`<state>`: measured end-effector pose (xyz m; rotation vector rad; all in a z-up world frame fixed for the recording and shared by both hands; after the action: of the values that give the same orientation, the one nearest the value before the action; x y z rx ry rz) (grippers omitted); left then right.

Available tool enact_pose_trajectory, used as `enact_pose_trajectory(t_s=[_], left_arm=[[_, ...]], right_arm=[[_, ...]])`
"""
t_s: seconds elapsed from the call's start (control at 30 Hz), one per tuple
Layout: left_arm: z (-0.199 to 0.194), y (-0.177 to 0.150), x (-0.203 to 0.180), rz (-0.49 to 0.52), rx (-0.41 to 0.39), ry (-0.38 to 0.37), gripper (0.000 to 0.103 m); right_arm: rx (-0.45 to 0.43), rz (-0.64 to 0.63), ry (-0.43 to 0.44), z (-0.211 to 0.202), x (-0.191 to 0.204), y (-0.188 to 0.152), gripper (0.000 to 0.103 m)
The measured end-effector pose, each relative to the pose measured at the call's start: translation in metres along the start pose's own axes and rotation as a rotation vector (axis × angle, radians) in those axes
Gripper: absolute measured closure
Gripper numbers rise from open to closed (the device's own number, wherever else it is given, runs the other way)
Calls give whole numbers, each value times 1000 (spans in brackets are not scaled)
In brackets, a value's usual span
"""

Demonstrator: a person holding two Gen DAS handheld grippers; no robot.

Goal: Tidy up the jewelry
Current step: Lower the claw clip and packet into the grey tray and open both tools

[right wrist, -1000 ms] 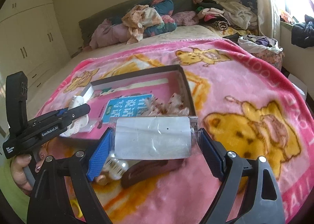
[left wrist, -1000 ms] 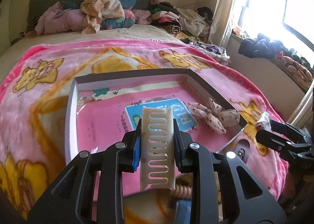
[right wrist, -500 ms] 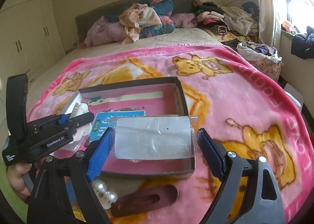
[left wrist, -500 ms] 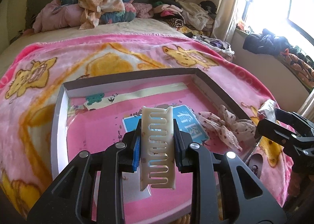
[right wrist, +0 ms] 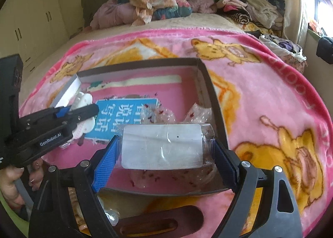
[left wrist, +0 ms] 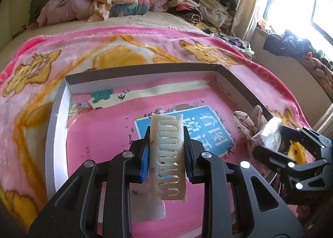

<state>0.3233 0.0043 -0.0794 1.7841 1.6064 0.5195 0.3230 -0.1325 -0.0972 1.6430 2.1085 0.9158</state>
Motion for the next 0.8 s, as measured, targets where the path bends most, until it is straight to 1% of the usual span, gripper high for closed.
enact_pose_trajectory(t_s=[0.4,0.8], left_arm=[[0,0,1,10,-3,15,84],[0,-4,0,9,8,14,84]], right_arm=[[12,-10,12,0,8,-9,17],[-20,6,4,-14,4,-11,12]])
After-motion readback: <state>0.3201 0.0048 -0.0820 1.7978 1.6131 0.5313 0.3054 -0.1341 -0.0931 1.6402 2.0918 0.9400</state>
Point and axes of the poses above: each gripper's, at about its wrist camera, not at the fingertips, and z roughly the way its jaws point, x to its left, y to its top, the point moved 5 cm from there along z, roughly the way its jaws point, and after that the axes turned 3 degrees about y, right-handed, at the moved point
